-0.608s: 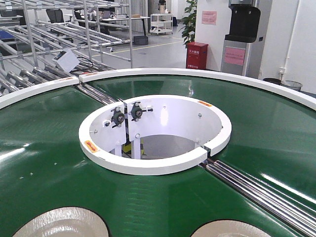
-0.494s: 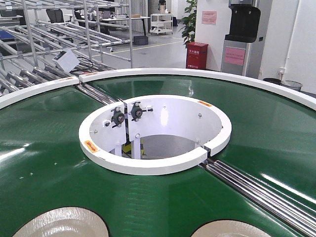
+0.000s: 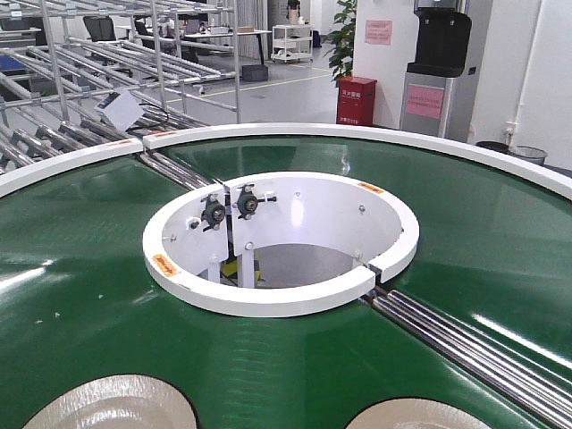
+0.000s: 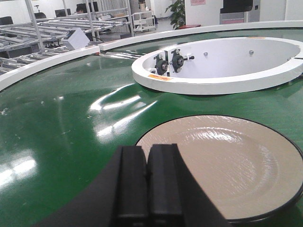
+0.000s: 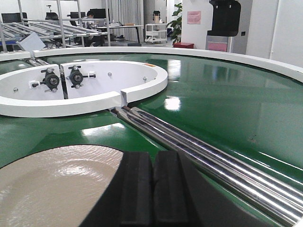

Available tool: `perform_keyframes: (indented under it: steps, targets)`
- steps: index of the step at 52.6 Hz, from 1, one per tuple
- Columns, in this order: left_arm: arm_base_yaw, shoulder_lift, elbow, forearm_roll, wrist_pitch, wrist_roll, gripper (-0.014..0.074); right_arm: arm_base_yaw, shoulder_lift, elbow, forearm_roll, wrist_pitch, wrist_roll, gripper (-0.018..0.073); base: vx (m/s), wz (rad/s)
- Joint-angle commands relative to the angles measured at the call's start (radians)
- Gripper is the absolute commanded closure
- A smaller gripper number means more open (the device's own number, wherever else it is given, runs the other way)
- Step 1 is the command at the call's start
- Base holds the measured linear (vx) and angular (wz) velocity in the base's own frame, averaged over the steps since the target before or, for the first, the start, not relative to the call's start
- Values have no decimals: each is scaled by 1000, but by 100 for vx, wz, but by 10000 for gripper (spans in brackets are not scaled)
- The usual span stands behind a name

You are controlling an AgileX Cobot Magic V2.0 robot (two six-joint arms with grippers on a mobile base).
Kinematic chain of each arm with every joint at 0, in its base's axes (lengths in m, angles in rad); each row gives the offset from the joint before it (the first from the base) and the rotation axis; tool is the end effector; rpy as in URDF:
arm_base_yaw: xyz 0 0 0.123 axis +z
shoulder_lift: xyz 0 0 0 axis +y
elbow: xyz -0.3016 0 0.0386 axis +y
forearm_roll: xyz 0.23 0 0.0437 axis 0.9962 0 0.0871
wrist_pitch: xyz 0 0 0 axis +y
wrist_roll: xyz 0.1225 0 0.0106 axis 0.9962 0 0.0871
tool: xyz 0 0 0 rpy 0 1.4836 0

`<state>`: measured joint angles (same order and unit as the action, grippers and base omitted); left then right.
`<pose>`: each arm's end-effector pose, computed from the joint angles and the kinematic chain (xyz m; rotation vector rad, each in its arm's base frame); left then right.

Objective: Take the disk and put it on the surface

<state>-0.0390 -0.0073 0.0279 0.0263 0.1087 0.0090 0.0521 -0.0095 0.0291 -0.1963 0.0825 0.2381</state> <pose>0.0518 -0.0017 0.1931 0.0576 1.6118 -0.0007 0.0518 0.0007 0.1962 0.0049 1.5844 0.0612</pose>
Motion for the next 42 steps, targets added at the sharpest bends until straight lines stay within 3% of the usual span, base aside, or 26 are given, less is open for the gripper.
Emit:
perform_keyframes:
  steps: [1,19,24,30,32,37,42]
  targets:
    - [-3,-17,12,-11,-79,-9,596,0,-12,20,-7,-83,-1,568,0,0]
    - [-3,-17,11,-11,-103,-9,596,0,-12,20,-7,-92,-1,568,0,0]
    - [-3,-17,2,-11,-203,-9,596,0,-12,20,-6,-160,3,568,0,0]
    - [-3,-17,-6,-12,-441,-32,596,-3,-12,16,-7,-363,1,568,0,0]
    - [-3,-17,-33,-12,-466,-57,596,-3,-12,6,-6,-403,1,568,0,0]
    - [-3,-13,-180,-10,-342,-53,596,-3,-11,-87,-6,-386,1,568,0,0]
    - [-3,41,-398,-10,-178,32,596,-7,31,-274,-6,-253,-18,568,0,0]
